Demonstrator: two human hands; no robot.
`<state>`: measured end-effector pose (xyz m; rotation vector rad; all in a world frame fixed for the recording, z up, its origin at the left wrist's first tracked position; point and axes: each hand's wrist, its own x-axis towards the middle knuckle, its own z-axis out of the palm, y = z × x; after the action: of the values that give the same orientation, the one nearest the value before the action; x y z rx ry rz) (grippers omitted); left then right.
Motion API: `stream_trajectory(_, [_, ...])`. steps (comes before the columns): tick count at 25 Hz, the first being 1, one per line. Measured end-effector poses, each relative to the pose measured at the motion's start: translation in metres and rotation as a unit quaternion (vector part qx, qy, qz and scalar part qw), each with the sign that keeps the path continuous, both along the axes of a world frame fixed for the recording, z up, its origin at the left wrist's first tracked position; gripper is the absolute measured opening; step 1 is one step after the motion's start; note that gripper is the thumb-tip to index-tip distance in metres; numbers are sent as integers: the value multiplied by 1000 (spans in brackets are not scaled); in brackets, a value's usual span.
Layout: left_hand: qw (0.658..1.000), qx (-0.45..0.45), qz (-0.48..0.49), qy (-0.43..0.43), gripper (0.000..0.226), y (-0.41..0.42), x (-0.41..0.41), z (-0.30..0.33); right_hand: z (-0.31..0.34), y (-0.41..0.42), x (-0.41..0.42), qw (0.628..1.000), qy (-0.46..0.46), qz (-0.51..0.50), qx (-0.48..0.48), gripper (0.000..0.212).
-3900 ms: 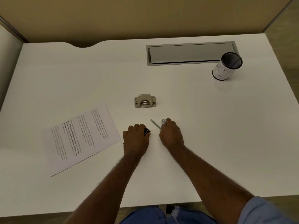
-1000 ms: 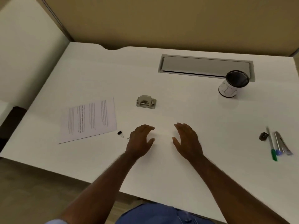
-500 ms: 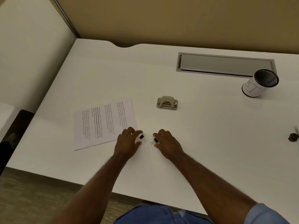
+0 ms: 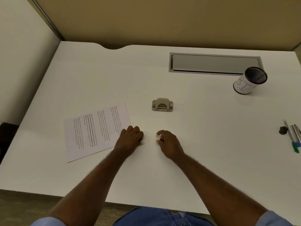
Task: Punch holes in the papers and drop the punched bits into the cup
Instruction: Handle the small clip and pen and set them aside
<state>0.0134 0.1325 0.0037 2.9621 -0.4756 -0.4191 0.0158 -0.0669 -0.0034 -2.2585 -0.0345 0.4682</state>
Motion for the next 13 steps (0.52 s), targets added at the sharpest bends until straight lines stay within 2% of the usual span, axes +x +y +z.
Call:
stream_trajectory(2, [999, -18, -25, -14, 6, -2, 2, 3, 2, -7, 2, 984, 87, -118, 104, 9])
stream_trajectory(4, [996, -84, -10, -11, 4, -14, 3, 7, 7, -19, 2, 924, 197, -221, 243, 10])
stream_trajectory(5, [990, -140, 29, 10, 6, -25, 4, 10, 11, -26, 2, 888, 236, -257, 301, 11])
stream_trajectory(6, [974, -209, 82, 36, 6, -39, 5, 15, 15, -33, 2, 856, 263, -283, 343, 11])
stream_trajectory(8, [920, -348, 168, 60, 10, -73, 8, 24, 21, -48, 0, 797, 303, -322, 411, 10])
stream_trajectory(10, [883, -427, 183, 67, 15, -111, 10, 31, 24, -64, -2, 732, 337, -345, 481, 22])
stream_trajectory(13, [891, -429, 127, 81, 23, -166, 13, 38, 26, -96, 1, 666, 340, -359, 559, 38])
